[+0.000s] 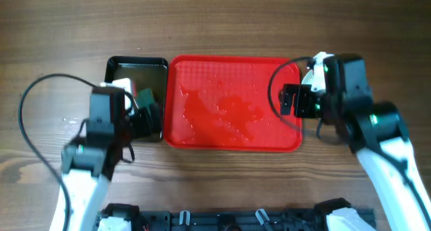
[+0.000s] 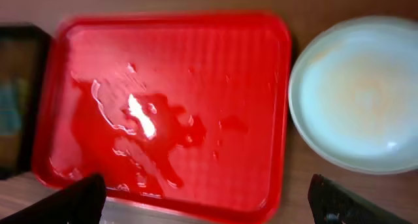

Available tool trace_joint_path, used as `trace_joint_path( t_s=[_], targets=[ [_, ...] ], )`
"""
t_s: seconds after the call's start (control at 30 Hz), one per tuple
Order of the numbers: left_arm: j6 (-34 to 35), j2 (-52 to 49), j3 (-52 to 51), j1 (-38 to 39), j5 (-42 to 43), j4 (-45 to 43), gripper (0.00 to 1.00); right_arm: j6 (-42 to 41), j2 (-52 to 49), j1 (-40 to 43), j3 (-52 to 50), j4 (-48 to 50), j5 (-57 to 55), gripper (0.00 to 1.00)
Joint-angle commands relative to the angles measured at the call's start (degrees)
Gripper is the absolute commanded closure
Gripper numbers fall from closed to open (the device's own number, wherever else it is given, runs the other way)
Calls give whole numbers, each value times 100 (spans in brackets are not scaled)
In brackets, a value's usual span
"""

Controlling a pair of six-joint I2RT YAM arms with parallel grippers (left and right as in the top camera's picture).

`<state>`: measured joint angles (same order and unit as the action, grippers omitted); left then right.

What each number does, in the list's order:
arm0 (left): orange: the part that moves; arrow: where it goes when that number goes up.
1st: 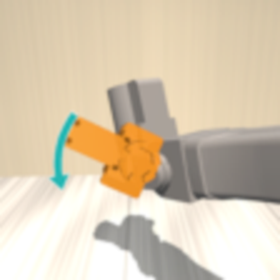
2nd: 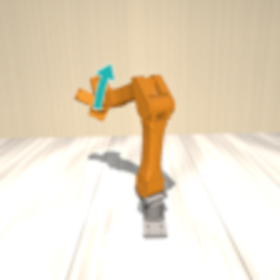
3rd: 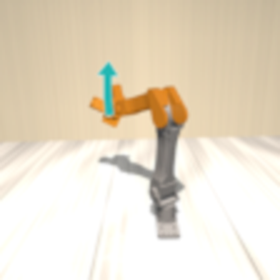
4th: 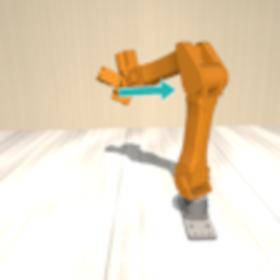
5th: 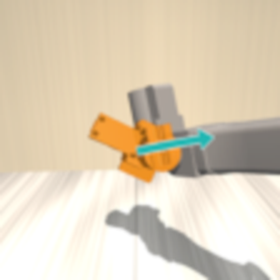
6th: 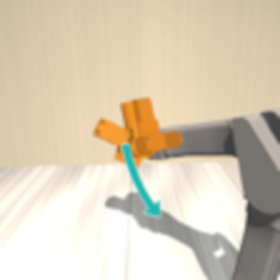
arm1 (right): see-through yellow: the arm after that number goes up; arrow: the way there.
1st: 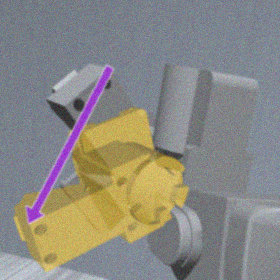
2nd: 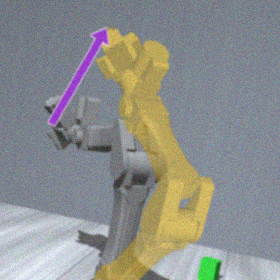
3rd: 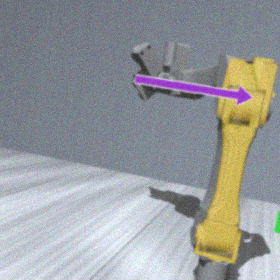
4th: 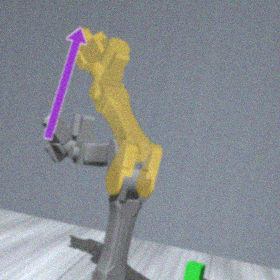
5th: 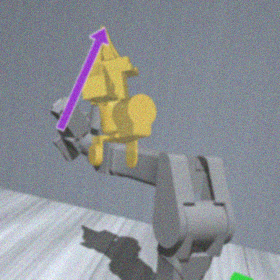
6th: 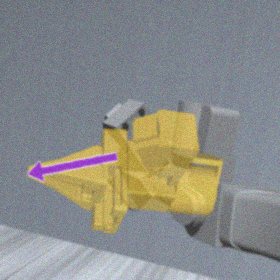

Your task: Clean dirty plates on tray and stack at the side

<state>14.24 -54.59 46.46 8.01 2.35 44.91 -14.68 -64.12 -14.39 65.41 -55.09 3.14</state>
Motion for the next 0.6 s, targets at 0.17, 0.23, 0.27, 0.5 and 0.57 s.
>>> trace_joint_path(
  t_s=[0.17, 0.23, 0.27, 0.5, 0.57],
  targets=[
    [-31, 2326, -422, 286, -691, -48, 0, -374, 2472, -376, -1346, 149, -483, 0],
    [-33, 2291, -422, 286, -693, -31, 0, -372, 2459, -376, -1346, 146, -483, 0],
    [-33, 2271, -422, 286, -693, -31, 0, -374, 2433, -376, -1346, 149, -483, 0],
    [-33, 2267, -422, 286, -693, -28, 0, -376, 2083, -376, -1346, 149, -483, 1],
    [-33, 2267, -422, 286, -693, -28, 0, -374, 1919, -376, -1346, 149, -483, 1]
  ],
)
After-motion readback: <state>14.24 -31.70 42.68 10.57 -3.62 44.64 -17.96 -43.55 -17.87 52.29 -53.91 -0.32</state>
